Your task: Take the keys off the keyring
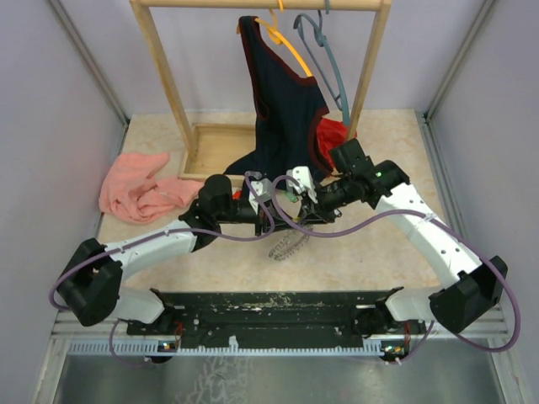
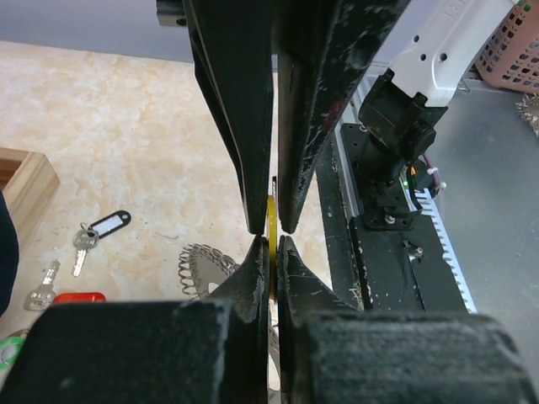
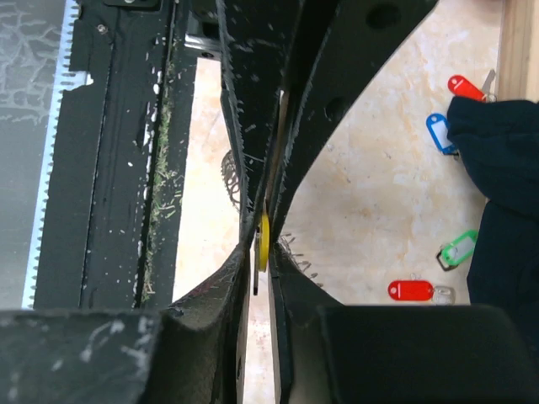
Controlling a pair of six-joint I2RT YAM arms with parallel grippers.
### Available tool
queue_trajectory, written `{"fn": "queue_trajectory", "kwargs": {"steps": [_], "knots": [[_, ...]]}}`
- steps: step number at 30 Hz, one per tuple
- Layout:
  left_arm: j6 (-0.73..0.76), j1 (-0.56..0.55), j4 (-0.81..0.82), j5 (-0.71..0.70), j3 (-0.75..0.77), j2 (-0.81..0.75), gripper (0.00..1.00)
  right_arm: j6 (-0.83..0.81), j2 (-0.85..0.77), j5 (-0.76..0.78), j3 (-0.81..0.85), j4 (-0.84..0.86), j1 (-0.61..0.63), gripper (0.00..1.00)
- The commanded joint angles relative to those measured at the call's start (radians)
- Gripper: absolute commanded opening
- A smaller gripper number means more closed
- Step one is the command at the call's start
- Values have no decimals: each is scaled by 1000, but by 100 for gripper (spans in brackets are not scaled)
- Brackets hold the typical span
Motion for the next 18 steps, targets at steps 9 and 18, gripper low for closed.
{"fn": "queue_trajectory", "kwargs": {"steps": [9, 18], "knots": [[-45, 0, 151, -52, -94, -109, 0, 29, -81, -194, 19, 72, -98, 50], [-196, 0, 517, -170, -227, -188, 0, 185, -186, -504, -226, 402, -208, 52]]}}
